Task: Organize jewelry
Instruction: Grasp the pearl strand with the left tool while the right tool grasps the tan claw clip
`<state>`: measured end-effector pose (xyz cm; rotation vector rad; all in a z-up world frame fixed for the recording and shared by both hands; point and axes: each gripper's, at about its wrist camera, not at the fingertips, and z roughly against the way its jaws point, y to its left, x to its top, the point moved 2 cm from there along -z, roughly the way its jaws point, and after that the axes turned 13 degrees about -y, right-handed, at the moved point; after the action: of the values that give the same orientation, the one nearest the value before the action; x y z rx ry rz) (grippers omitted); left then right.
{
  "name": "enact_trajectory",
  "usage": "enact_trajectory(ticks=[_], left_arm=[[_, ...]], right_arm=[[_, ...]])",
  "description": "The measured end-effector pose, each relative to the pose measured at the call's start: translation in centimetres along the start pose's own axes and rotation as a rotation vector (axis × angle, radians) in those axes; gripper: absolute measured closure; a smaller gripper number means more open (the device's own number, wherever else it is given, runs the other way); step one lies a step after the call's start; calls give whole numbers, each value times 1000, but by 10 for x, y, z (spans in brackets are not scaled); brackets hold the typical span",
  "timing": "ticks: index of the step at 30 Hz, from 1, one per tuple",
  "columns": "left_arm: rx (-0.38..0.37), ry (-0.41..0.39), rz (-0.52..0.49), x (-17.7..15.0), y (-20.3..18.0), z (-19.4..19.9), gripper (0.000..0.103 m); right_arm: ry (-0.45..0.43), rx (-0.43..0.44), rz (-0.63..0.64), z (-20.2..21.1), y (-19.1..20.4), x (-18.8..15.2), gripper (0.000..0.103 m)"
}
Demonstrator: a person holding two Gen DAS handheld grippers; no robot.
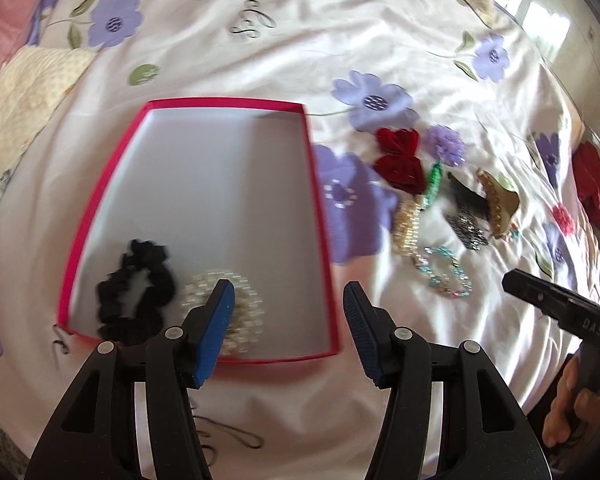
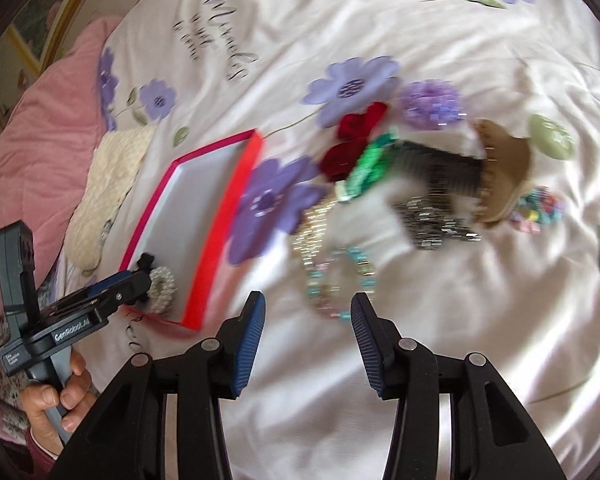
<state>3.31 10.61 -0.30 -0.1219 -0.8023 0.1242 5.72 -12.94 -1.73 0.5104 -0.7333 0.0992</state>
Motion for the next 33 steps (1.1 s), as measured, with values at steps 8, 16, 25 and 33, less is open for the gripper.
enact_trajectory(ticks=[8,16,25,33], left_arm=[[-41,24,-48,3,-35,-16,47],[-76,36,-107,16,-72,-40,47],[-109,81,-136,29,-100,-90,48],[-123,133,-172,25,-115,-128,52]], right_arm=[[-48,-62,-48,18,-42,8,56],[-113,-142,-95,25,-85,24,56],[-163,-235,-100,10,-120,58,58],[-155,-278,-140,-18,-142,72,69]])
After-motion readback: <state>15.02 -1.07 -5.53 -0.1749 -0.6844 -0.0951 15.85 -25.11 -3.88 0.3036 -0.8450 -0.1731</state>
